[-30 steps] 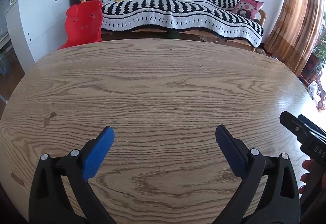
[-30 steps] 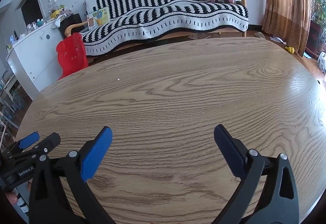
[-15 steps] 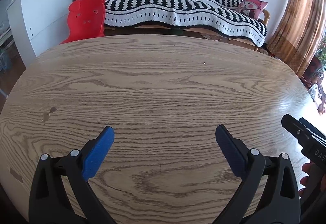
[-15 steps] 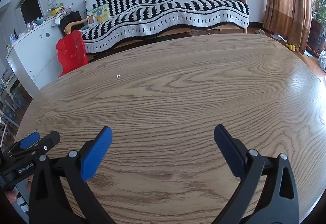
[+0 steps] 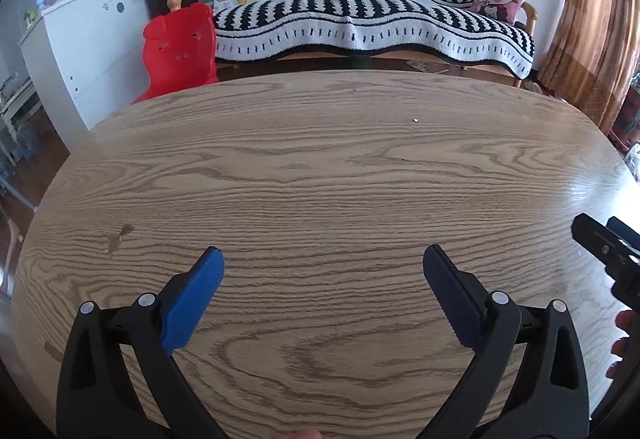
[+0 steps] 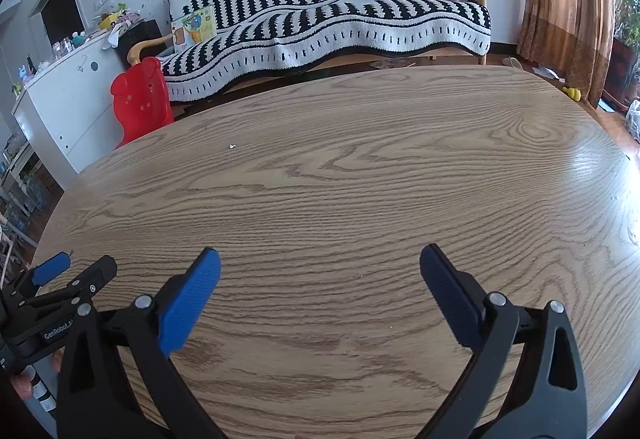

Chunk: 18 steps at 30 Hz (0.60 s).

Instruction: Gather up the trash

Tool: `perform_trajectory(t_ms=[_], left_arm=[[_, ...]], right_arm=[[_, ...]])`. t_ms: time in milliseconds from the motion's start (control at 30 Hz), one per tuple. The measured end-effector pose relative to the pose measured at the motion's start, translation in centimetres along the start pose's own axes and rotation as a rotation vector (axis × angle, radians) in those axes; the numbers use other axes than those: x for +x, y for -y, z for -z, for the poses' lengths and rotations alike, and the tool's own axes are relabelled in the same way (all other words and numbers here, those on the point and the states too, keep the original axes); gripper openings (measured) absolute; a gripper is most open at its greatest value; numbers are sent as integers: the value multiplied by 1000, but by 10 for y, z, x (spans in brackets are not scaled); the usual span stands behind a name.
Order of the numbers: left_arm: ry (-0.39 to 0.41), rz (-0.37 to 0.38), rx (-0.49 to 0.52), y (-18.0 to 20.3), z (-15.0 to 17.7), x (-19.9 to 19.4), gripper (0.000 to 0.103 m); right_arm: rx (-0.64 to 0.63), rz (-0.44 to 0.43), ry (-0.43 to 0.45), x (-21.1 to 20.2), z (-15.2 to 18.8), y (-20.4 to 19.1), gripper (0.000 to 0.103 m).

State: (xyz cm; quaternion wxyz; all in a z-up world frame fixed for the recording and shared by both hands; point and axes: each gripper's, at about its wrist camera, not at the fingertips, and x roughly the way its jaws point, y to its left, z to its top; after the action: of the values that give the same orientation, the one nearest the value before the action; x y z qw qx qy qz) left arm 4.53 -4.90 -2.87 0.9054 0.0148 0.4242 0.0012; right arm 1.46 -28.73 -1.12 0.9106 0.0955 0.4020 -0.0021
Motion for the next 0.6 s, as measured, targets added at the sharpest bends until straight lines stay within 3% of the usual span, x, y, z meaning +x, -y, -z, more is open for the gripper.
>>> perform_trajectory(t_ms=[267, 367, 433, 600], left_arm=[[-22, -23, -79, -2, -2, -5, 97], [-57, -57, -71, 2, 2, -4, 97], [-41, -41, -51, 6, 4, -6, 97], [-19, -83, -27, 8, 8, 0, 97]], right_arm=[[1, -3, -2, 0, 0, 0, 96], [0, -4, -3, 1, 1, -1, 96], [0, -4, -3, 1, 0, -1, 96], [-5, 2, -9, 1, 1, 0, 96]])
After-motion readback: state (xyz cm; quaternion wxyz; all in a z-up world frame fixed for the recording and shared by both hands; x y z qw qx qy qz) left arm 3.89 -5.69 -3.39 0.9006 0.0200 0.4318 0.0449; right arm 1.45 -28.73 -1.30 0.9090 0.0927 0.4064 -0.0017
